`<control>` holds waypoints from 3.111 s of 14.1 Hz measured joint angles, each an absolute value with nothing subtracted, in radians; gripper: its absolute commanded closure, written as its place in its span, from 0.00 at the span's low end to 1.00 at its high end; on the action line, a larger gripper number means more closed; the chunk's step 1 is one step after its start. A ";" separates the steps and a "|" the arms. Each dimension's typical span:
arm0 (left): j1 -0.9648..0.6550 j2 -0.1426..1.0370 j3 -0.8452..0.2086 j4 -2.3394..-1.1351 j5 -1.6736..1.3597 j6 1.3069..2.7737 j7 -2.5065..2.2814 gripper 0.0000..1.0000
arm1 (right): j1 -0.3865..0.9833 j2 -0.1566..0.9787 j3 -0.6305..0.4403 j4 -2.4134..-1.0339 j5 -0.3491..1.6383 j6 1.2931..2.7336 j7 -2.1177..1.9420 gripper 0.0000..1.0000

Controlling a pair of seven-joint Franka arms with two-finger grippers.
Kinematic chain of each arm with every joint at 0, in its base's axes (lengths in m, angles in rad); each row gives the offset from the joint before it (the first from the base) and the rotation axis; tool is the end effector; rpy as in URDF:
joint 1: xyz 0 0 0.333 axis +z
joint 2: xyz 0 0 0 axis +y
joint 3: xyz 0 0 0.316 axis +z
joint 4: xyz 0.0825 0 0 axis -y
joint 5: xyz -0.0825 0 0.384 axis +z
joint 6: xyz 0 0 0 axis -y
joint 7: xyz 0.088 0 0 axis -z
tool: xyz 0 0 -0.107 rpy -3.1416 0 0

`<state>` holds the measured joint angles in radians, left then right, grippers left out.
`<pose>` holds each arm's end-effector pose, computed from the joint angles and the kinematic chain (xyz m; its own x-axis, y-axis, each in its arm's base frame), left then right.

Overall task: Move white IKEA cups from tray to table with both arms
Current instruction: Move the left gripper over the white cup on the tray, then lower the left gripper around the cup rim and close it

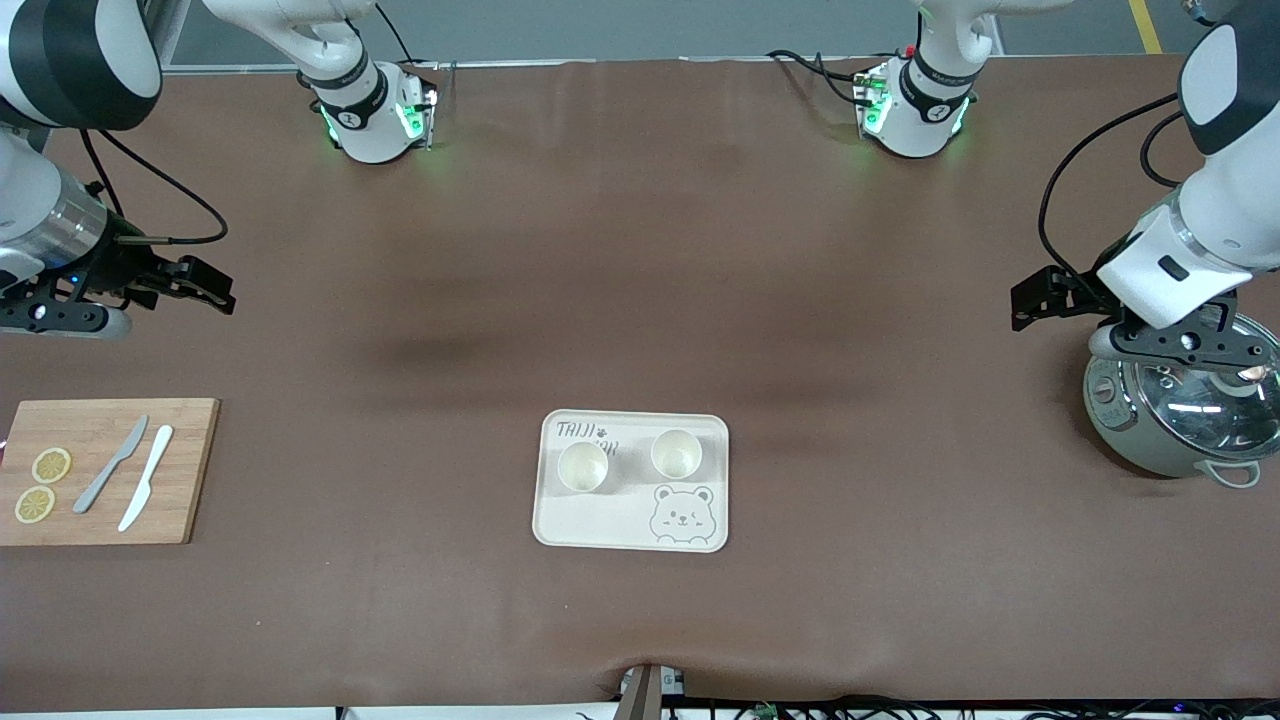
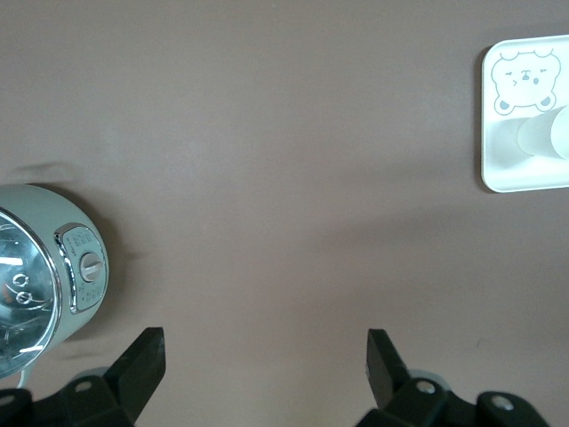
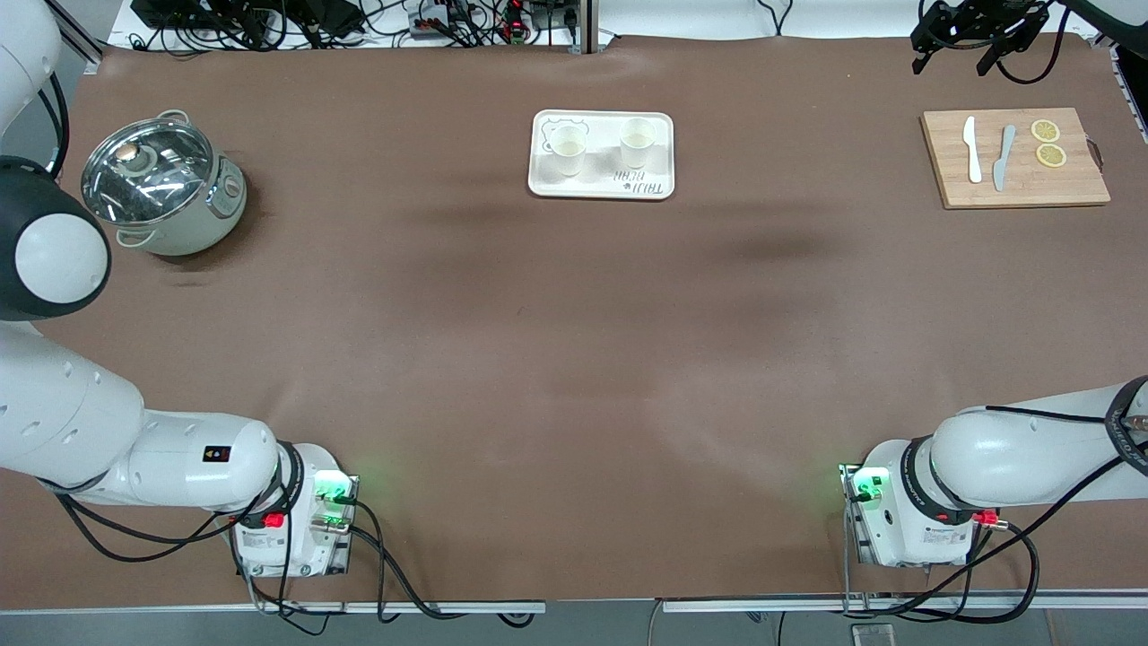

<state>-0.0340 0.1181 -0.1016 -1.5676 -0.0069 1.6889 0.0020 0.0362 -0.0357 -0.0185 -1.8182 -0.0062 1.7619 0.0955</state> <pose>0.5931 -0.0783 0.5686 0.9908 -0.1356 0.0038 -0.1357 -0.9906 0.0188 0.5496 0.0090 0.5429 0.9969 -0.0765 -0.0200 -0.0764 -0.9971 0.0073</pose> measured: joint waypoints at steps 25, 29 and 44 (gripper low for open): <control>-0.309 0.518 -0.117 -1.374 0.062 1.930 -0.343 0.00 | 0.037 -0.036 -0.018 -1.819 -0.006 1.766 0.095 0.00; -0.366 0.619 -0.111 -1.285 0.062 1.943 -0.428 0.00 | 0.037 -0.036 -0.018 -1.819 -0.006 1.768 0.095 0.00; -0.580 0.805 -0.001 -1.232 0.062 2.135 -0.575 0.00 | 0.037 -0.036 -0.017 -1.821 -0.006 1.775 0.095 0.00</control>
<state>-0.5805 0.8052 -0.0008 -1.2322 0.0623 2.1355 -0.5746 0.0368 -0.0357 -0.0174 -1.8206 -0.0064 1.7751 0.0955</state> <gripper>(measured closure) 0.000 0.000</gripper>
